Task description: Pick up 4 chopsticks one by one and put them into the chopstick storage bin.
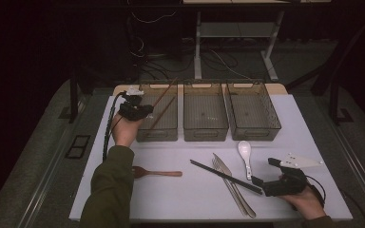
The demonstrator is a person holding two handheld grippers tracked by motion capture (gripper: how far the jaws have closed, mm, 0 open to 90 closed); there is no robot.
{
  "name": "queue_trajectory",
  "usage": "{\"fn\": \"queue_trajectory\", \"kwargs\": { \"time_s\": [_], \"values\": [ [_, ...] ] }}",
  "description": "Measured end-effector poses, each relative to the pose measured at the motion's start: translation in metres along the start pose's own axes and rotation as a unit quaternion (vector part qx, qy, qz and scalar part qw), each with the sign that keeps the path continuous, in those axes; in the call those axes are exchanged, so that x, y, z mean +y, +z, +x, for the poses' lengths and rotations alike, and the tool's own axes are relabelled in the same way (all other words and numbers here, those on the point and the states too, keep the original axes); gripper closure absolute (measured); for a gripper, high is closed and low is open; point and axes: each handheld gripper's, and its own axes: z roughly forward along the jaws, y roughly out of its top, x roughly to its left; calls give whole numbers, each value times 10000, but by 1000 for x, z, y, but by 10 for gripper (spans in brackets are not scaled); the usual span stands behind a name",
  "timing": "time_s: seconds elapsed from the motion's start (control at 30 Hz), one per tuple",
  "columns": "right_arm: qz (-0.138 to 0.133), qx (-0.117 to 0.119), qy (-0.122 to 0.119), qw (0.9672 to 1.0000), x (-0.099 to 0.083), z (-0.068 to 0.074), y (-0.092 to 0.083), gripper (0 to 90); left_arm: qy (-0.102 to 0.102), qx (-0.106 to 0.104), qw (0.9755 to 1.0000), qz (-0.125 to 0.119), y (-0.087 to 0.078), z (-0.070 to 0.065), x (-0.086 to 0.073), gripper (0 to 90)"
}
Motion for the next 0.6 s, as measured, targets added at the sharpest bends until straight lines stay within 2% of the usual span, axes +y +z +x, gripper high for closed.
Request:
{"fn": "queue_trajectory", "kwargs": {
  "time_s": [0.37, 0.5, 0.6],
  "values": [
    [6, 3, -9, 10000, 0, 0, 0, 5, -239, 72, 9992, 317, 13, 4, -8, 824],
    [10, 6, 0, 10000, 0, 0, 0, 6, -306, 53, 9990, 332, 14, 4, -8, 813],
    [10, 8, -2, 10000, 0, 0, 0, 6, -265, 107, 9991, 316, 14, 3, -8, 762]
  ]
}}
